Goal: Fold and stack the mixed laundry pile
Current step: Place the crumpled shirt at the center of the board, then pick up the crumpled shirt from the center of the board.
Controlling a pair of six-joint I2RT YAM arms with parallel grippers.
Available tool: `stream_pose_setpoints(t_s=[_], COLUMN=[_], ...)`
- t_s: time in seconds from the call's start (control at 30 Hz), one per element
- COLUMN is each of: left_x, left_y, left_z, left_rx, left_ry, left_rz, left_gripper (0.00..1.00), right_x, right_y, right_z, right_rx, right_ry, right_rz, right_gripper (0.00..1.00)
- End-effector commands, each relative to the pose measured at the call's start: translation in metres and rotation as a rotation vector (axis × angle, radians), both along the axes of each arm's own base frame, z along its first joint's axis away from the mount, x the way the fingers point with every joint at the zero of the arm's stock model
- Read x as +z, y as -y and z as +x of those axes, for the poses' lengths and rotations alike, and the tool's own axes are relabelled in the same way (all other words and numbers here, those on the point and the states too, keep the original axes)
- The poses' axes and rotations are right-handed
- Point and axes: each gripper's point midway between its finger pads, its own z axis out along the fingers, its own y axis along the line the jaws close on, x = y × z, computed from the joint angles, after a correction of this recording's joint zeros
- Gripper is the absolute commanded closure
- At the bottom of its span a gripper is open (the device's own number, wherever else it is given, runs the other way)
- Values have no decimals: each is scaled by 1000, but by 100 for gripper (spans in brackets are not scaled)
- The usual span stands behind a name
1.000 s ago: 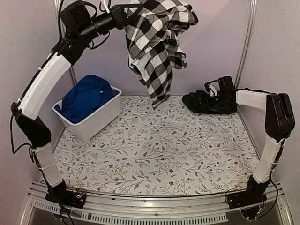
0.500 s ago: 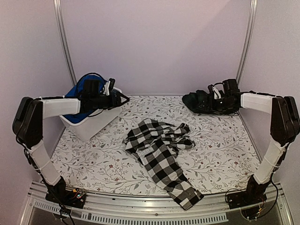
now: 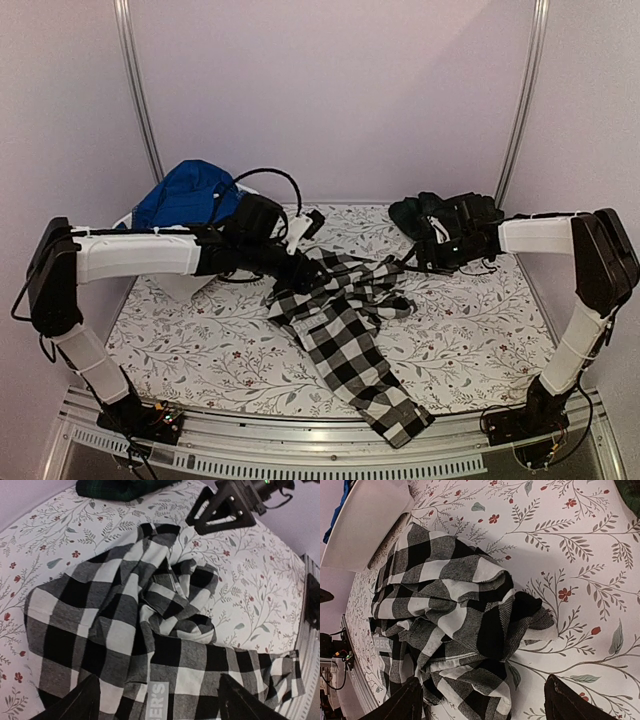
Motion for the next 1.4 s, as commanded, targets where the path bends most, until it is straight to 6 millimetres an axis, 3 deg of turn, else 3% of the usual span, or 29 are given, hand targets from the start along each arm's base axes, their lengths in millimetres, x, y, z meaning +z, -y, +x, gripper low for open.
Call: stream_pose_setpoints(t_s=[0.0, 0.17, 0.27, 0.37, 0.43, 0.57, 0.67, 0.8, 0.9, 1.17, 1.3, 1.37], left_x=[-48, -88, -111, -128, -136, -139, -107, -50, -23, 51, 107, 140], left_y=[20, 58, 70, 72, 70, 58, 51, 37, 16, -55, -109, -124], left_z=[-36, -74, -96, -110, -114, -109, -95, -70, -47, 12, 40, 42], left_rx=[-132, -300, -385, -433, -447, -434, -384, -308, -223, 63, 261, 296], left_ry=[8, -31, -18, -13, -21, -20, -6, 41, 69, 169, 250, 317], left_rz=[194, 274, 351, 398, 423, 454, 359, 189, 117, -69, -220, -284], left_gripper=[19, 17, 11, 12, 19, 49, 84, 100, 100, 100, 100, 100], right_x=[-4, -19, -39, -60, -75, -101, -108, -94, -70, 29, 66, 83], right_y=[-15, -22, -30, -39, -42, -35, -22, -9, 9, 73, 90, 90], right_z=[1, 3, -3, -12, -17, -18, -14, -4, 11, 39, 41, 42], right_rx=[36, 48, 69, 99, 111, 81, 31, -21, -94, -301, -347, -346], right_ry=[11, -26, -71, -93, -110, -140, -140, -102, -55, 130, 208, 245], right_rz=[27, 21, -16, -75, -125, -222, -288, -319, -320, -252, -232, -213], right_gripper=[18, 19, 19, 19, 21, 33, 55, 98, 100, 100, 100, 100])
